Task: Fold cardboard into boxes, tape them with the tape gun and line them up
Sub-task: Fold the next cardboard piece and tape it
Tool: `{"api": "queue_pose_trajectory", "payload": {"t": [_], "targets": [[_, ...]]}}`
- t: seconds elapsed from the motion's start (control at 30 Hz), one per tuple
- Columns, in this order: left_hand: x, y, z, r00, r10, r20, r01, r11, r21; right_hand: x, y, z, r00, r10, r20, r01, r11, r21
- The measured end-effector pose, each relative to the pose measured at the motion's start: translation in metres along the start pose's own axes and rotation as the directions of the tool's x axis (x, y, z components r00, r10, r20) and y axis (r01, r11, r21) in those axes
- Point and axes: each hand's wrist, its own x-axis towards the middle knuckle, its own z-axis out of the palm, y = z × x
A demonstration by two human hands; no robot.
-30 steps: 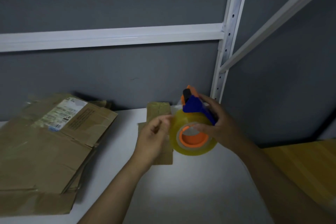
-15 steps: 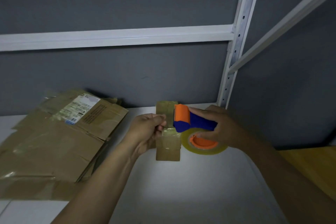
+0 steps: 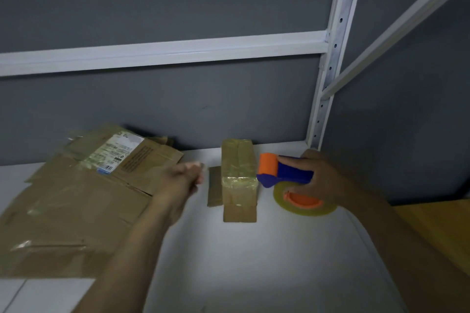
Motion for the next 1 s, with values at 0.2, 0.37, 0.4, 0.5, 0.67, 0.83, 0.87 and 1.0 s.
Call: {"api": "queue_pose_trajectory", "payload": {"t": [0.2,0.37,0.4,0.5,0.67,0.83,0.87,1.0], "targets": [[-0.025,0.0,0.042,0.978,-0.109,0.18,0.135,0.981,-0.139,-0.01,-0.016,-0.002,0.994,-0.037,-0.101,0.07,0.938,0.34],[-0.03,0.017,0.063,0.913,-0.204,0.353,0.292,0.932,-0.216,-0.012,-0.025,0.001,0.986,-0.076,-0.148,0.128,0.915,0.382],[-0.029,0.02,0.063,0.91,-0.201,0.364,0.297,0.927,-0.23,-0.012,-0.026,0.001,0.985,-0.089,-0.147,0.138,0.917,0.374],[-0.028,0.026,0.062,0.942,-0.159,0.296,0.237,0.939,-0.248,-0.015,-0.027,-0.003,0.989,-0.083,-0.121,0.121,0.928,0.353],[-0.026,0.022,0.061,0.977,-0.064,0.201,0.077,0.995,-0.056,-0.02,-0.023,-0.005,0.99,-0.08,-0.117,0.111,0.951,0.289],[-0.019,0.023,0.06,0.997,0.064,0.037,-0.069,0.982,0.177,-0.016,-0.021,-0.01,0.992,-0.119,-0.052,0.125,0.982,0.14],[-0.016,0.023,0.059,0.997,0.079,0.016,-0.081,0.974,0.21,-0.014,-0.023,-0.011,0.992,-0.124,-0.038,0.127,0.985,0.117],[-0.007,0.019,0.053,0.994,0.098,-0.042,-0.083,0.958,0.273,-0.009,-0.025,-0.014,0.992,-0.126,-0.012,0.127,0.992,0.023]]}}
